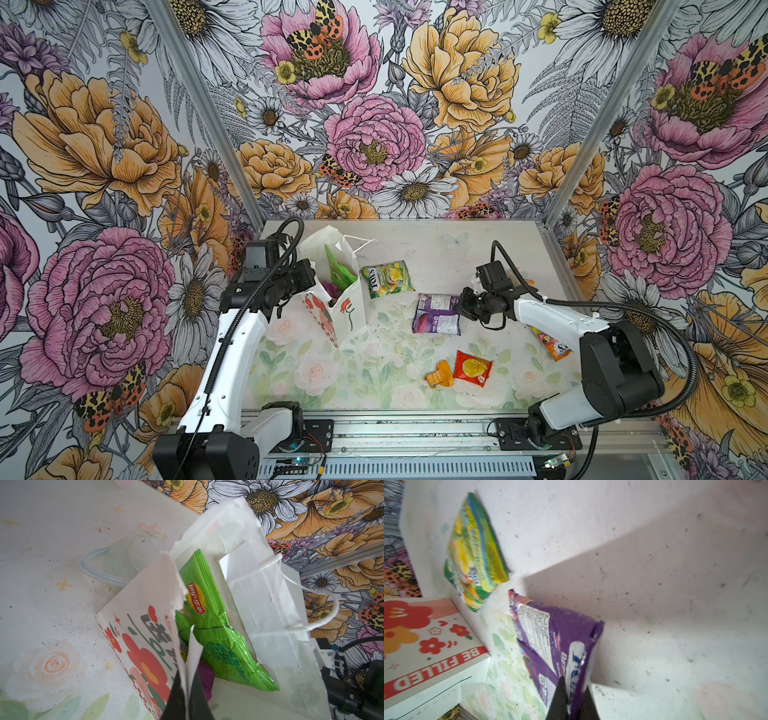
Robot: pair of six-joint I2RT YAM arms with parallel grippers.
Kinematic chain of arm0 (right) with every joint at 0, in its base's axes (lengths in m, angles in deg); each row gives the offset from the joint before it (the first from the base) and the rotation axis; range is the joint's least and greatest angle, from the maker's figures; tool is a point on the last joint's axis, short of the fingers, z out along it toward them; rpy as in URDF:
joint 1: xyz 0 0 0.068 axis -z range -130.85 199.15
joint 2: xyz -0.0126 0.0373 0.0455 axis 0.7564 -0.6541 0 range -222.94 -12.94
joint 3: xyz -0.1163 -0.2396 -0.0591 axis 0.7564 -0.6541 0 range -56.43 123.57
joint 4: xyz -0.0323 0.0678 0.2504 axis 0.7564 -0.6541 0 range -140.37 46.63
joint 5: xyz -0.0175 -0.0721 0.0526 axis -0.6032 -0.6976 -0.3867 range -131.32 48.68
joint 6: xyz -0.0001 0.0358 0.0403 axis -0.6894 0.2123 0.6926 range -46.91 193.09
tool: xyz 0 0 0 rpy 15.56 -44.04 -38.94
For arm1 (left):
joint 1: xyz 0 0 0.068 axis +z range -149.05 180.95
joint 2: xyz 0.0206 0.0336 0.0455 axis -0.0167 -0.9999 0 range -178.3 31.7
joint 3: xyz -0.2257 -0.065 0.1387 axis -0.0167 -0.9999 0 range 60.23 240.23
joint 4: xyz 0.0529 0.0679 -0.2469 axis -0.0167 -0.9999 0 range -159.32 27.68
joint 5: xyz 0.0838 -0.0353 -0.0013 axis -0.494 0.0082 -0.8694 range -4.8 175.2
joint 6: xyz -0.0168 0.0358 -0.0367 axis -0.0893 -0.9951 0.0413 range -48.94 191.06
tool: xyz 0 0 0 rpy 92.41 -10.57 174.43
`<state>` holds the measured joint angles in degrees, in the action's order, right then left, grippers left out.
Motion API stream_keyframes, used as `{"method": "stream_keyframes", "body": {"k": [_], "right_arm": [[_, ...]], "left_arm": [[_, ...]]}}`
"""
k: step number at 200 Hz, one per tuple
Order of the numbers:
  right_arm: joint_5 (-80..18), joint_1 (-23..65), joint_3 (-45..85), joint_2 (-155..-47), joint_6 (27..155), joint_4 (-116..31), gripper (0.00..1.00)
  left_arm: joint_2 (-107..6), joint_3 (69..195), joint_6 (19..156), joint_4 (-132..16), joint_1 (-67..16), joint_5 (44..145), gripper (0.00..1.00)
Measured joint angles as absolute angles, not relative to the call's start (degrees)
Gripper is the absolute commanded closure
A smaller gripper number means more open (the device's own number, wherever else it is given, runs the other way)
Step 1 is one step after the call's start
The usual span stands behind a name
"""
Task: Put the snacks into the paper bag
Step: 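Lift the Fox's Berries pack high with the right gripper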
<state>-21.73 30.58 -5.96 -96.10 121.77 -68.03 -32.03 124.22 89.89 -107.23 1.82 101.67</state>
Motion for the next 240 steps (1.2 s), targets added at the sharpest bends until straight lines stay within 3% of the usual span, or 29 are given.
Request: {"method": "stream_keyframes", "body": {"k": [81,164,240], "right_arm": [[-24.11,26.51,16.32,-88.86,123.02,-70.83,1.0],[-26.54,17.53,44.75,-96.36,119.5,-75.38,1.0],[-27.81,7.21,55.55,-104.71,118.06,-78.59,1.0]], "left_arm": [[-28.9,123.52,88.77,-106.77,-2.71,105.08,1.0],[-28.77,123.8,88.58,-105.89,-6.99,107.75,1.0],[-28.77,124.09,88.55,-105.87,-7.95,108.71,1.0]]}}
